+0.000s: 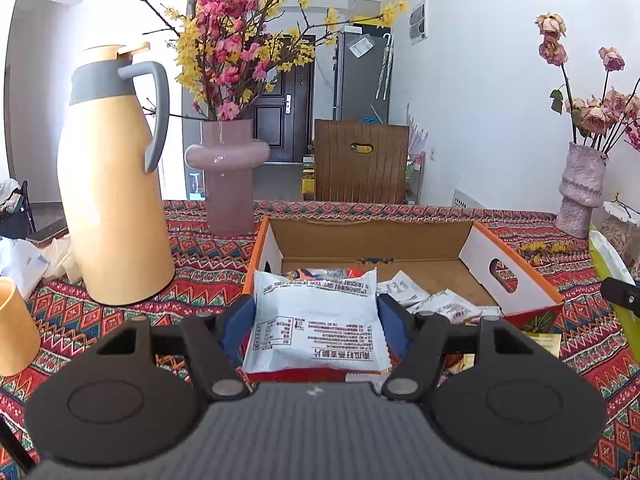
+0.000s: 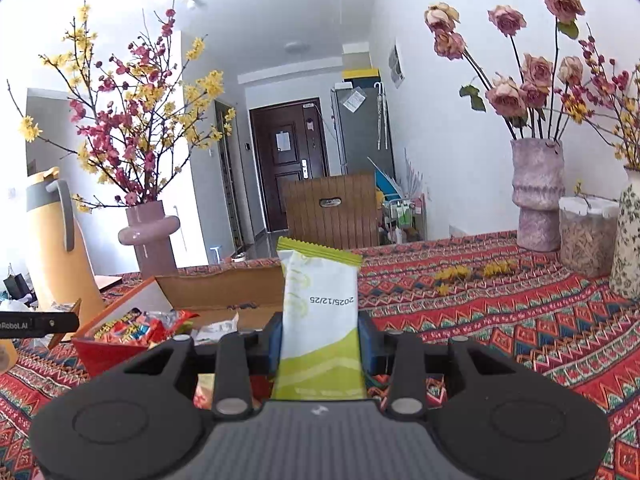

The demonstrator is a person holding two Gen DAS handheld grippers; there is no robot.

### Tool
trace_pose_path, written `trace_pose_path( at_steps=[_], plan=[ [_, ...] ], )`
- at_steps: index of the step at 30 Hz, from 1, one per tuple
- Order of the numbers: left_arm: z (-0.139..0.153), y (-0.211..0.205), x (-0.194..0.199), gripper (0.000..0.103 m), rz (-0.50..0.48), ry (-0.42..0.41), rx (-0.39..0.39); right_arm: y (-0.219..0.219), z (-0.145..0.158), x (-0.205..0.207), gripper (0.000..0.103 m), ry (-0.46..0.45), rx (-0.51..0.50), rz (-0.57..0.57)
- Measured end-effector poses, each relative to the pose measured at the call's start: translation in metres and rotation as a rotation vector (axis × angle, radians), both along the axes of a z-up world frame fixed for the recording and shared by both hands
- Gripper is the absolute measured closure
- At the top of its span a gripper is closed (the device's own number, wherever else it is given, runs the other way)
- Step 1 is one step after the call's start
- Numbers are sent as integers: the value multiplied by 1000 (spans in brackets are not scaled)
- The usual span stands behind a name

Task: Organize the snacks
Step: 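Carry the white packet and green bar into the red box and release both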

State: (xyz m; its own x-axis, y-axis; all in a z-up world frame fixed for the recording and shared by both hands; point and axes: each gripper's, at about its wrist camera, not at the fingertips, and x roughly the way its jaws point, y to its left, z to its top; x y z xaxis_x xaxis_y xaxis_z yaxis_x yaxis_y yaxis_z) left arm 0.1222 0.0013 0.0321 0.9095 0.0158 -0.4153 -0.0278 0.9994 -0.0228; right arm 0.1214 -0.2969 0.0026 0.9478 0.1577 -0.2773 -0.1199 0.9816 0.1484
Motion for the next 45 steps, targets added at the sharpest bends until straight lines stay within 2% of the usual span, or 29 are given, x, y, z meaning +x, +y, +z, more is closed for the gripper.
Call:
trace_pose_path(
  at_steps=[6, 11, 18, 24, 28, 31, 33, 36, 38, 40, 42, 45],
  plan=[
    [16, -9, 22, 35, -3, -17, -2, 13, 24, 31, 67, -31, 1, 30],
    [18, -9, 50, 35, 35, -4, -29, 27, 31, 68, 67, -15, 2, 53],
    [2, -5, 82, 35, 83, 21, -28, 42, 13, 113, 67, 54, 7, 53],
    [-16, 2, 93, 35, 81, 51, -36, 45, -11, 126, 67, 90, 17, 56],
    [-21, 1, 95, 35, 78, 65, -24, 50, -15, 126, 67, 94, 9, 61],
    [-21, -1, 93, 33, 77, 56, -20, 50, -15, 126, 67, 94, 10, 55],
    [-21, -1, 90, 24, 79, 47, -17, 49, -16, 126, 66, 97, 14, 51],
    [-20, -1, 85, 8, 78, 24, -22, 48, -15, 126, 62, 97, 31, 48],
    [-19, 0, 83, 0, 86, 10, -24, 43, -15, 124, 47, 97, 50, 48],
    [-18, 0, 82, 0, 91, 6, -28, 39, -14, 121, 10, 88, 66, 38],
    [-18, 2, 81, 0, 96, 8, -36, 37, -12, 117, 1, 69, 76, 27],
    [-18, 3, 81, 0, 102, 12, -42, 32, -9, 112, 0, 48, 94, 25]
  ],
)
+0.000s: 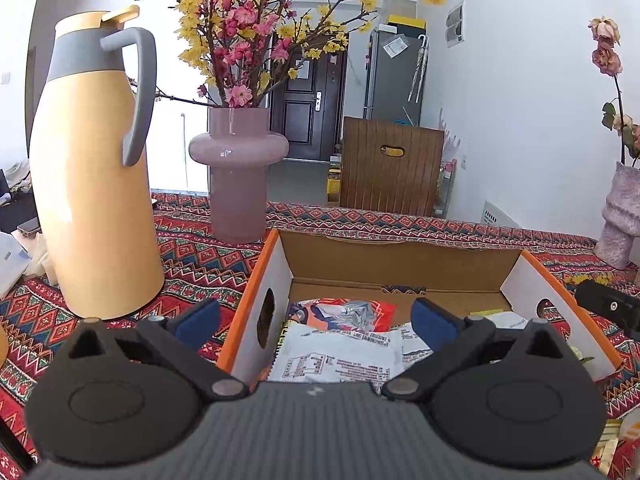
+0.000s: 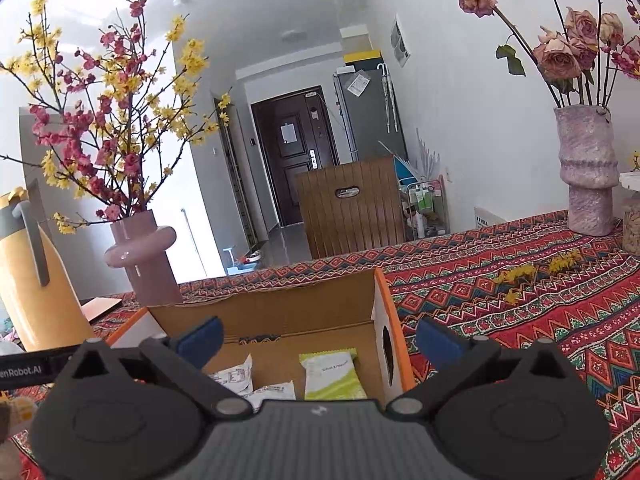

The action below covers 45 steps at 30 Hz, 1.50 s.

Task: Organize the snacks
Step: 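Carry the white packet and green bar into the red box and release both, then move both tools back over the remaining snacks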

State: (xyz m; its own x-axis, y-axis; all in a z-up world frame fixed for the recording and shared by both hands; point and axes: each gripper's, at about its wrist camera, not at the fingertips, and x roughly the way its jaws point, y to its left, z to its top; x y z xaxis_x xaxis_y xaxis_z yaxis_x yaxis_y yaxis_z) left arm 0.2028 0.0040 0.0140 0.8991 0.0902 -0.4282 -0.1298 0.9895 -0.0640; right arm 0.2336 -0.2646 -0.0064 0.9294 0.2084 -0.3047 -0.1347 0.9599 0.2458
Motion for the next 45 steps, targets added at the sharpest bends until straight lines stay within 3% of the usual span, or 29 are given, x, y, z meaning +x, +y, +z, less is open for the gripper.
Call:
trace_pose_path(
  at_steps=[23, 37, 45],
  plan=[
    [-1, 0, -7, 0, 7, -15, -4, 0, 7, -14, 0, -37, -11, -17],
    [37, -10, -51, 0, -52, -91, -12, -1, 33, -40, 0, -108, -27, 9],
    [43, -12, -75, 0, -79, -52, 4, 5, 47, -77, 0, -112, -67, 55]
  ],
)
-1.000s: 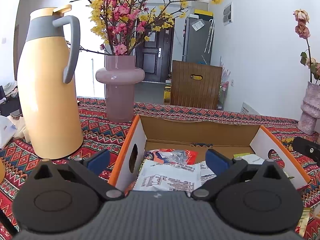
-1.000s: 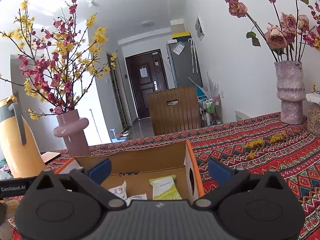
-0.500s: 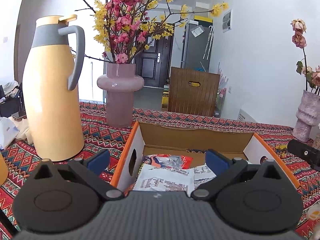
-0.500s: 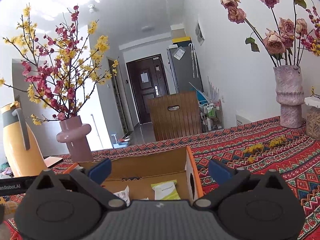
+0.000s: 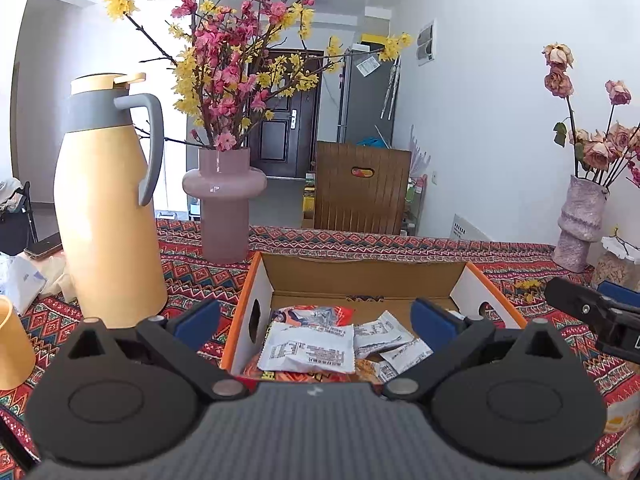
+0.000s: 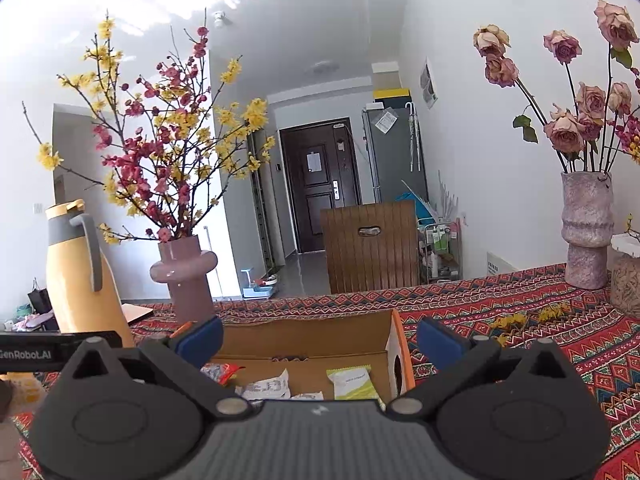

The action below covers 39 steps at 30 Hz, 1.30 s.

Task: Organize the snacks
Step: 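Move both tools back over the remaining snacks, then grasp a white-and-silver packet with the right gripper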

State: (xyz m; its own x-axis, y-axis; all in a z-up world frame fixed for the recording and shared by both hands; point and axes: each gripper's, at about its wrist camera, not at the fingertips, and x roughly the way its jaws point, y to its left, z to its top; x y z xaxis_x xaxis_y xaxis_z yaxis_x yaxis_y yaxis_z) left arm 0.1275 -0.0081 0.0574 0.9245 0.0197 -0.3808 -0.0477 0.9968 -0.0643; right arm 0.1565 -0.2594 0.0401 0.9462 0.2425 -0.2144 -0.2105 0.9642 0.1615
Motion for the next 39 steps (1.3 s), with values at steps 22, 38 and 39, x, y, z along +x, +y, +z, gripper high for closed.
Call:
trace_pose_path(
  at_steps=[22, 38, 39],
  plan=[
    [-50, 34, -74, 0, 10, 193, -6, 34, -48, -96, 0, 219, -82, 103],
    [-75, 65, -121, 0, -5, 261, -26, 86, -85, -135, 0, 433, -55, 146],
    [-76, 66, -124, 0, -7, 263, -28, 89, -86, -134, 0, 444, -57, 146]
  ],
)
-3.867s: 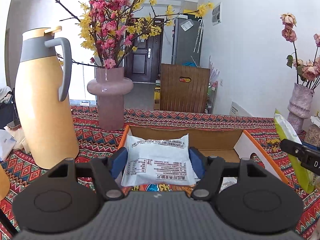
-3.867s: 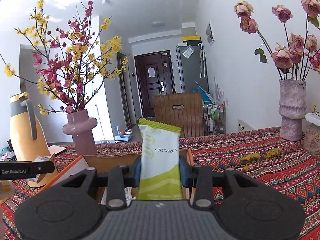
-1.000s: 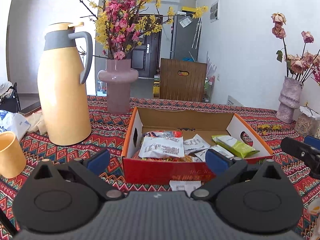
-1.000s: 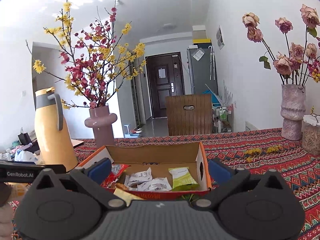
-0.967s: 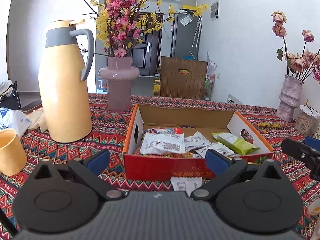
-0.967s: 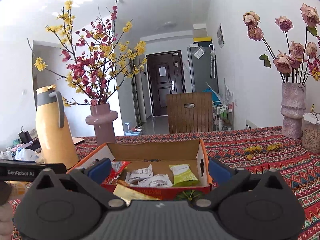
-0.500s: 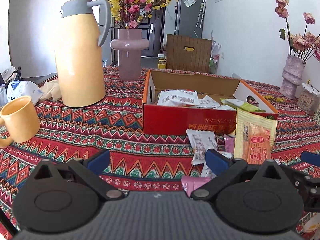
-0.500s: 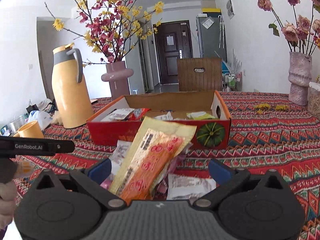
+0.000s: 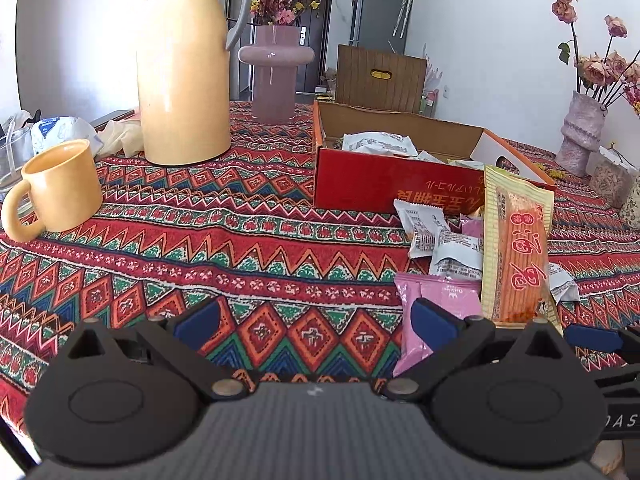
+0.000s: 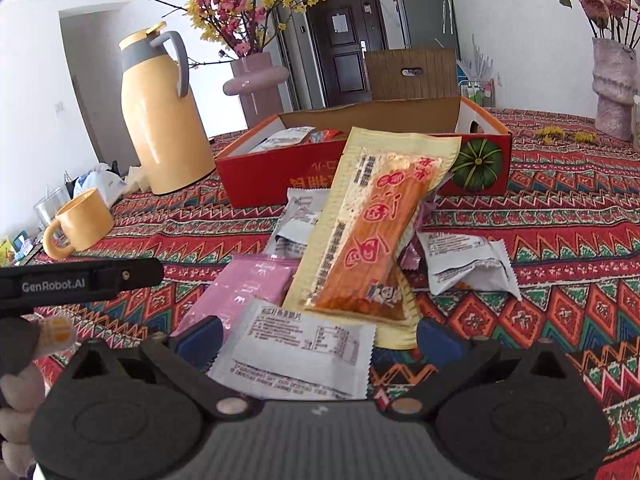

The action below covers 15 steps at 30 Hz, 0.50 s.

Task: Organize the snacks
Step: 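Grasp a white-and-silver packet with the right gripper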

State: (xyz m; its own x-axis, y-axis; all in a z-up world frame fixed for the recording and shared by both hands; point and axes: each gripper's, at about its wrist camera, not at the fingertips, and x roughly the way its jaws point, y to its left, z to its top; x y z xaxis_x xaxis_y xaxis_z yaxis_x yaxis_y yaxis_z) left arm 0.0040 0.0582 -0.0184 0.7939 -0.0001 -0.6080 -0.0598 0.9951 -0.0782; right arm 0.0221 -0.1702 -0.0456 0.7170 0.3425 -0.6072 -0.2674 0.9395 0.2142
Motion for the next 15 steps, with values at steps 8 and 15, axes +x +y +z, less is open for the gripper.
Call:
trace_pose_path(
  at_steps=[8, 15],
  plan=[
    [-7, 9, -9, 0, -7, 16, -26, 17, -9, 0, 0, 38, -50, -8],
    [-9, 13, -11, 0, -1, 27, -34, 20, -7, -7, 23, 15, -96, 10]
  ],
)
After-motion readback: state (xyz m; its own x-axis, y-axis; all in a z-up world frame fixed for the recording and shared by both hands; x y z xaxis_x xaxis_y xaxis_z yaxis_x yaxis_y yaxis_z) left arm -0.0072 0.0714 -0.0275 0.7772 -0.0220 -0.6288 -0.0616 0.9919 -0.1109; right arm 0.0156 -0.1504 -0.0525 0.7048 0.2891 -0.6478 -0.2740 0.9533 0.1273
